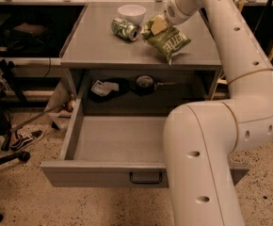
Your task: Pick green jalapeno chip bag from top drawer and place on counter
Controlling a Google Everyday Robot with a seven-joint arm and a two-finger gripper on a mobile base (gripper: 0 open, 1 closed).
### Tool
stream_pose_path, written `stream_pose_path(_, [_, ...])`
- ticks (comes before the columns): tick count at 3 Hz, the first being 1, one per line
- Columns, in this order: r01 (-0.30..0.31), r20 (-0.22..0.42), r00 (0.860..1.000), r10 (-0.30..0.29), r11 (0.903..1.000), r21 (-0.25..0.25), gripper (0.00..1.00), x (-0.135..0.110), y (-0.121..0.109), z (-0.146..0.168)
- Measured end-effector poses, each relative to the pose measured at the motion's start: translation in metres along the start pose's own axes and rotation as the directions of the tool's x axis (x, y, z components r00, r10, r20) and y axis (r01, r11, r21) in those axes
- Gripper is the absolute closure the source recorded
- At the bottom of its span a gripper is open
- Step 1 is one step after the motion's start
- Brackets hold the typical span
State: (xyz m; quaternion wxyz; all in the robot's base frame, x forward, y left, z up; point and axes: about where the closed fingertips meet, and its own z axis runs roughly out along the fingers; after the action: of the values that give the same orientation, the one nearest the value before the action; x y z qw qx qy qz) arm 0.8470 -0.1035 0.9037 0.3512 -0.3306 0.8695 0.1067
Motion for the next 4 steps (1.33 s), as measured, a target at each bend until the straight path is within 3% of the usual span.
stream_pose_path(1, [-0.027, 0.014, 1.0, 0.027, 0.9996, 0.005, 1.0, -0.0015, -0.0033, 0.0106])
stream_pose_path(2, [-0.028, 0.014, 1.0, 0.028, 0.9996, 0.005, 0.81, -0.0015, -0.0032, 0.011])
stream_pose_path(4, [-0.028, 0.014, 1.0, 0.028, 0.9996, 0.005, 0.35, -0.0015, -0.0032, 0.011])
